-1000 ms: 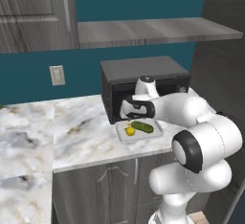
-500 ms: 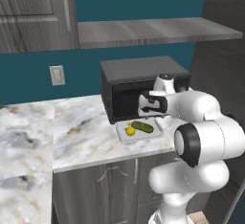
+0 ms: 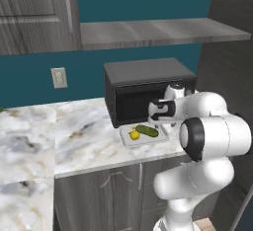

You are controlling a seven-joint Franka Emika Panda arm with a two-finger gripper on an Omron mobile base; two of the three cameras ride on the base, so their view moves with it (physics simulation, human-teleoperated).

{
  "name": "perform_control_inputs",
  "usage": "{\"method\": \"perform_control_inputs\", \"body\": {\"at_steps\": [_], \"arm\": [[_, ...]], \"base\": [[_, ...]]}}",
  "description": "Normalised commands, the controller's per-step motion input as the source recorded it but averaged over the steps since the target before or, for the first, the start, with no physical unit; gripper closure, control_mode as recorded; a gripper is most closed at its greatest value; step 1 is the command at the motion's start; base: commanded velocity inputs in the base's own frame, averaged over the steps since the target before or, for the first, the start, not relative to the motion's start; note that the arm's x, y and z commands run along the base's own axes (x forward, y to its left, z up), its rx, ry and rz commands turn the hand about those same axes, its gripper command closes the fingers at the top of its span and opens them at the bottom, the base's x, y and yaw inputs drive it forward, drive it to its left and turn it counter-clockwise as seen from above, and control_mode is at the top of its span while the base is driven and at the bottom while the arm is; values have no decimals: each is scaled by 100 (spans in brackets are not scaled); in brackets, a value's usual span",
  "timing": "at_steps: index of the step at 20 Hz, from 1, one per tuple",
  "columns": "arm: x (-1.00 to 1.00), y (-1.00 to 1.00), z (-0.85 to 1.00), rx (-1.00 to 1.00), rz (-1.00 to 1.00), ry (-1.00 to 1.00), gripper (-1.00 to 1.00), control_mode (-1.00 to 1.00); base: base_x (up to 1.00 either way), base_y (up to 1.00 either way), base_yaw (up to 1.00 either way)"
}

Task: Take the lemon and cucumber out of the freezer and place them in the tupperware container on the counter. Then put the tupperware containing the vegetables back in the freezer.

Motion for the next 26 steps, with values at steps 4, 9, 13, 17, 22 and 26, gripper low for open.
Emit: {"method": "perform_control_inputs", "body": {"at_steps": [4,9,13,17,22,26], "arm": [[8,-16,-25,0,0,0,-100,-100],[21,-15,-22,0,0,0,-100,-100],[20,-1,-19,0,0,0,-100,-100],[18,0,-25,0,0,0,-100,-100],[1,2,-37,0,-1,0,-100,-100],[0,13,-54,0,-2,0,-100,-100]], "base": [[0,0,0],[0,0,0],[0,0,0],[0,0,0],[0,0,0],[0,0,0]]}}
